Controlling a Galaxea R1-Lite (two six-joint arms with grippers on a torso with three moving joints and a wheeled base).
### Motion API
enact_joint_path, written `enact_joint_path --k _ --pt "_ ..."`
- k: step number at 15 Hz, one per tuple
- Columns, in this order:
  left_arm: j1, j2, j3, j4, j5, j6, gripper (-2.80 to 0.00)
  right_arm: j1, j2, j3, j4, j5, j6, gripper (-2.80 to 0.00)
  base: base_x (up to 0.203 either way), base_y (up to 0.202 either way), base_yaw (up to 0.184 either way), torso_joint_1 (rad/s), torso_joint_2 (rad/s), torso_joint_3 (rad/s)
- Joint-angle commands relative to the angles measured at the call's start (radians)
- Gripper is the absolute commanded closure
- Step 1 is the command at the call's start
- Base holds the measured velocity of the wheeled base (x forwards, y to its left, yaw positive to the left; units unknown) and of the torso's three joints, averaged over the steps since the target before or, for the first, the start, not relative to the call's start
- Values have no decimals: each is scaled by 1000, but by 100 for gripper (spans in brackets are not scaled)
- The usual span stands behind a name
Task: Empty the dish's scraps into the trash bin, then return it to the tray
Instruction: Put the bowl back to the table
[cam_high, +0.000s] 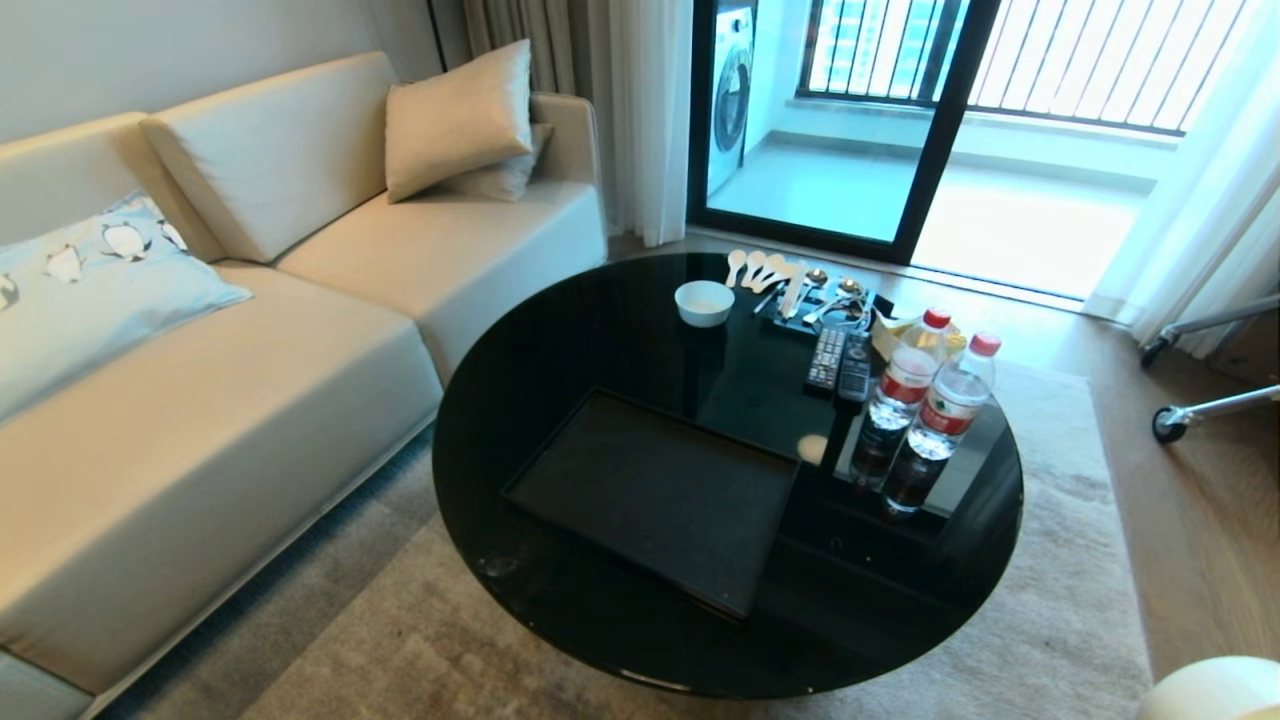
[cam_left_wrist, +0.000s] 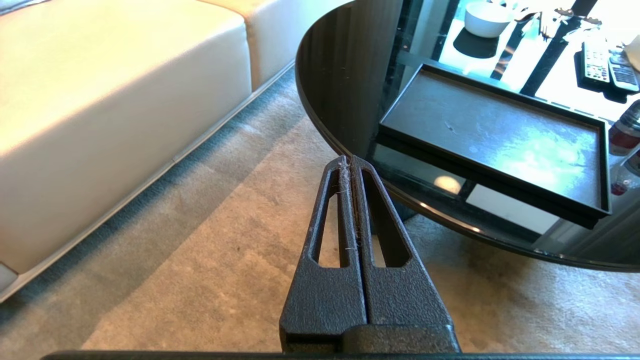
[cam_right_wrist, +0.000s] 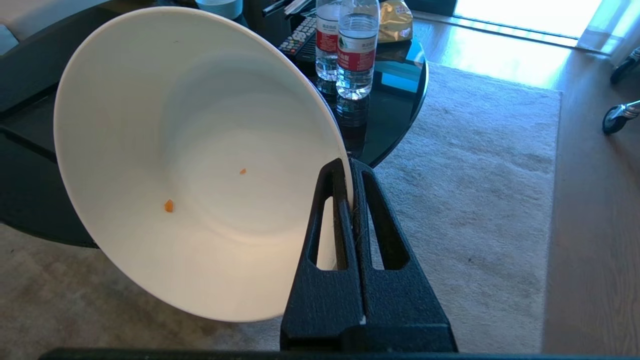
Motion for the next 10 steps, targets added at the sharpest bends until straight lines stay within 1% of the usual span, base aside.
enact_joint_path --k 1,2,3,6,7,10 --pt "0 0 0 0 1 -1 0 0 1 0 0 0 0 0 0 0 0 0 0 0" --pt "0 0 0 0 1 -1 0 0 1 0 -2 0 0 0 0 0 0 0 0 0" --pt "0 0 0 0 1 -1 0 0 1 0 0 0 0 0 118 0 -1 5 0 5" --pt "0 0 0 0 1 -1 0 0 1 0 0 0 0 0 176 0 0 3 2 0" --pt "0 0 0 0 1 -1 0 0 1 0 0 0 0 0 95 0 6 12 2 2" --pt "0 0 0 0 1 -1 0 0 1 0 0 0 0 0 0 0 0 0 0 0"
